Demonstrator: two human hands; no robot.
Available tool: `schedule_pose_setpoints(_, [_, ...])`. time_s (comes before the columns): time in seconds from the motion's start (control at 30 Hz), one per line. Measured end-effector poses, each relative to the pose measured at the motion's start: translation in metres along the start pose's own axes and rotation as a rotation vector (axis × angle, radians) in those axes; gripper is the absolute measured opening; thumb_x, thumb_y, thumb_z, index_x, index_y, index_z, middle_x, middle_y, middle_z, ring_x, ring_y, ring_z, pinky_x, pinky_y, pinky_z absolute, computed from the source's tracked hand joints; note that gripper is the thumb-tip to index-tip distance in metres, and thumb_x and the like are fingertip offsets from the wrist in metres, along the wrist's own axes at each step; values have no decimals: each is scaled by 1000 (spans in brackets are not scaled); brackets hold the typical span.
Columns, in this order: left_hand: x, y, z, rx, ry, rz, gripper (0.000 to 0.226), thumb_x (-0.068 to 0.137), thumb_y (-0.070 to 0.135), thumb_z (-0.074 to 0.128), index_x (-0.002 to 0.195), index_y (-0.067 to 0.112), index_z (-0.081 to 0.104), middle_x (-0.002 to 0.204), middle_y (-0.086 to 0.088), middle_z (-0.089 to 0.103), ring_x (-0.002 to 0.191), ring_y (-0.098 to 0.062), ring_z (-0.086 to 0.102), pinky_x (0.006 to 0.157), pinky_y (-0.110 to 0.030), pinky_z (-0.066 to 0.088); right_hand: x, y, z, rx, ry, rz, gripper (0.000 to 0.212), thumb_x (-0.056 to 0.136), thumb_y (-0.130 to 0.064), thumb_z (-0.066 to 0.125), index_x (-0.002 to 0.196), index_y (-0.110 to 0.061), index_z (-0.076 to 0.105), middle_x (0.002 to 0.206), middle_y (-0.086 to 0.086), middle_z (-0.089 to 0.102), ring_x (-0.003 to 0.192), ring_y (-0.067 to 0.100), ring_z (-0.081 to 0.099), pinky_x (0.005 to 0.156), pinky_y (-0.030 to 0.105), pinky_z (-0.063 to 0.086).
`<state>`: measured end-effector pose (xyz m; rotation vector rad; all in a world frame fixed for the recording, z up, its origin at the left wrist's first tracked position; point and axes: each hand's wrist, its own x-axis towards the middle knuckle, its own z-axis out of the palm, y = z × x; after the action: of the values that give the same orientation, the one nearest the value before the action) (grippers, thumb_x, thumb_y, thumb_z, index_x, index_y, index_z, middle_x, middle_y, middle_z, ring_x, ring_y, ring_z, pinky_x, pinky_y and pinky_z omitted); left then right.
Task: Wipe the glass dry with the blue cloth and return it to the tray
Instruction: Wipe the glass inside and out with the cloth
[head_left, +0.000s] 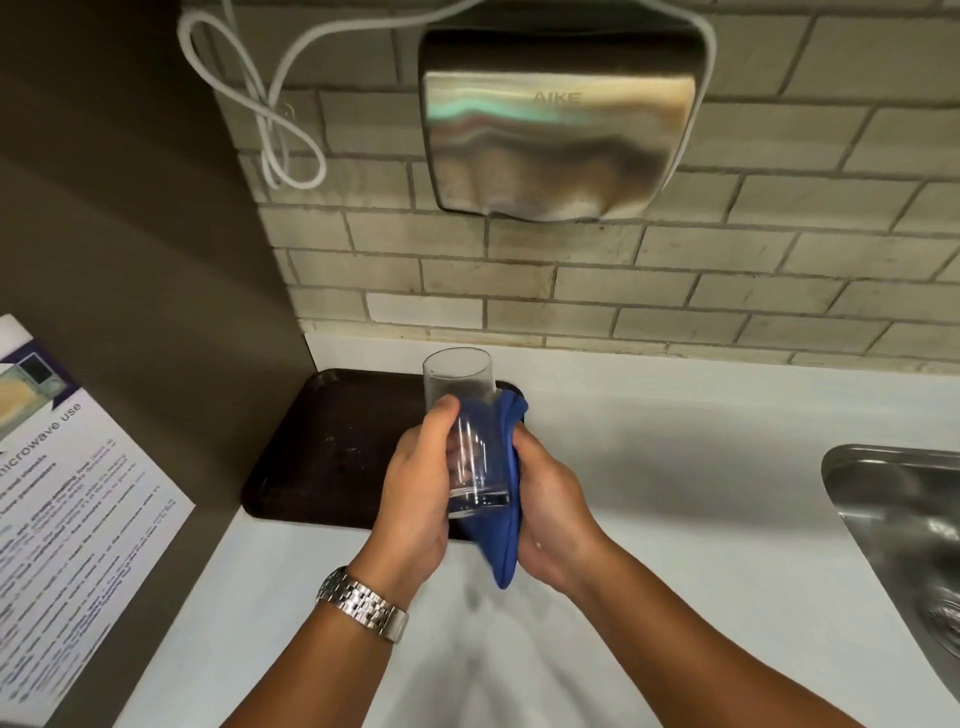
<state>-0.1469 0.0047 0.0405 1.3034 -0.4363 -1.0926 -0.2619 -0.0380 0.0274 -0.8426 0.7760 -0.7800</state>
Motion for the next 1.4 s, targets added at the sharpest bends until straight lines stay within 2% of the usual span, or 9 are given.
schedule_pose_setpoints(0.17, [-1,-5,-4,100,41,102,69,70,80,76,121,38,60,116,-2,82,89,-11,87,67,-30,70,-2,11,-5,-132,20,-133,33,113,-42,49,138,-38,71,124,-2,83,109,16,81,85,28,65])
schedule_pose_setpoints(0.3, [1,-7,-12,160,-38,103,101,53,88,92,130,28,67,120,-7,85,102,-20,87,84,-39,70,0,4,-7,-267,-10,-261,38,116,-42,43,147,-37,64,127,-13,81,118,8,77,94,22,62])
schedule_pose_setpoints(0.47, [-5,-6,-5,43,-78,-68,50,93,60,81,126,22,79,108,-8,90,91,-23,89,75,-45,72,14,-16,-10,-176,37,-127,36,108,-45,58,128,-22,78,108,8,85,100,29,82,85,40,67])
schedule_pose_setpoints(0.63, [-9,0,-5,-19,-55,-180,52,101,57,68,129,16,83,124,-22,86,119,-49,80,101,-67,64,7,-4,-3,-352,-6,-226,47,118,-26,45,160,-46,45,128,-39,71,121,-7,71,95,15,59])
schedule_pose_setpoints(0.77, [-8,-3,-9,4,-93,-161,75,86,62,83,139,9,73,126,-26,84,115,-48,82,95,-60,68,4,5,-3,-325,-25,-193,41,117,-30,44,156,-40,53,130,-23,76,116,0,76,89,16,61])
schedule_pose_setpoints(0.97, [-2,-8,-16,16,-24,-114,49,93,54,80,120,14,85,113,-21,88,97,-36,88,81,-46,70,-5,14,-5,-296,-7,-204,44,118,-26,43,154,-49,54,145,-18,72,131,8,70,107,29,59])
schedule_pose_setpoints(1.13, [-4,-15,-12,31,20,-145,92,66,77,88,128,11,74,108,-17,89,93,-35,89,79,-47,70,-4,12,-4,-300,-49,-145,44,116,-24,48,148,-52,59,130,-13,80,113,9,80,84,21,65])
schedule_pose_setpoints(1.23, [-8,-12,-13,13,-18,-104,120,37,93,91,126,14,78,110,-16,89,101,-35,88,91,-52,69,-11,13,-1,-423,-75,-224,46,116,-30,47,153,-59,49,144,-16,72,125,1,72,94,14,60])
schedule_pose_setpoints(1.4, [-8,-10,-13,7,-148,-37,86,42,87,95,106,30,87,110,-10,90,100,-30,88,78,-44,73,-4,9,-2,-264,-19,-168,50,105,-53,54,155,-51,50,133,-10,80,119,16,78,104,39,63])
